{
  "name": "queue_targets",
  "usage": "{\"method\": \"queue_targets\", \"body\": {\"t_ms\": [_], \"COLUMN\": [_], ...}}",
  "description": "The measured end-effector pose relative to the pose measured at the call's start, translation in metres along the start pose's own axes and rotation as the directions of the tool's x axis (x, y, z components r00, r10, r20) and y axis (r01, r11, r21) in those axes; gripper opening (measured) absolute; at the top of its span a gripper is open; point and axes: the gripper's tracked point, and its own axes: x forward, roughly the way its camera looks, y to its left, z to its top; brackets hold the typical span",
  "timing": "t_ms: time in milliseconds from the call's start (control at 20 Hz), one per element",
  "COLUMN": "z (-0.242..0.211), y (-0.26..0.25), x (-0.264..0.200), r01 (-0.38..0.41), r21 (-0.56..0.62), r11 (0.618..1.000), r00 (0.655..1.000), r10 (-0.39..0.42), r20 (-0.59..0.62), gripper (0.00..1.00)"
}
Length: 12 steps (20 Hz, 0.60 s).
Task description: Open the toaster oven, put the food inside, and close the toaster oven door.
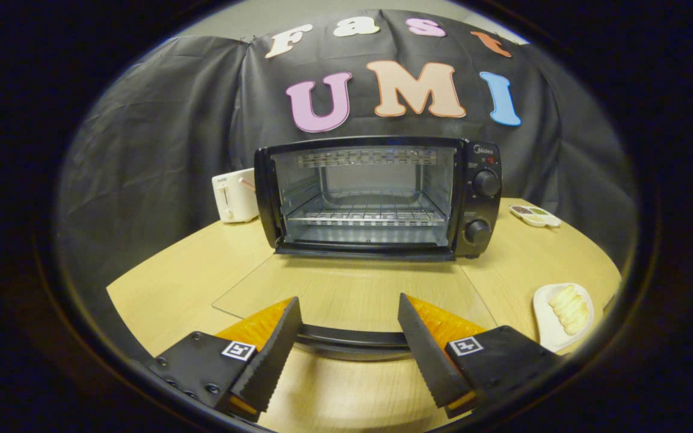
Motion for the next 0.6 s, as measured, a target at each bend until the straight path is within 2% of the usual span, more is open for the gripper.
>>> {"method": "queue_targets", "body": {"t_ms": [350,500,600], "z": [0.015,0.038,0.054], "y": [-0.008,-0.037,-0.069], "x": [-0.009,-0.018,-0.026], "r01": [0.006,0.064,0.131], "r21": [0.013,0.028,0.041], "r11": [1.000,0.998,0.990], "r00": [1.000,0.995,0.984], "r10": [-0.006,-0.066,-0.135], "r20": [0.027,0.078,0.112], "gripper": [1.00,1.00,1.00]}}
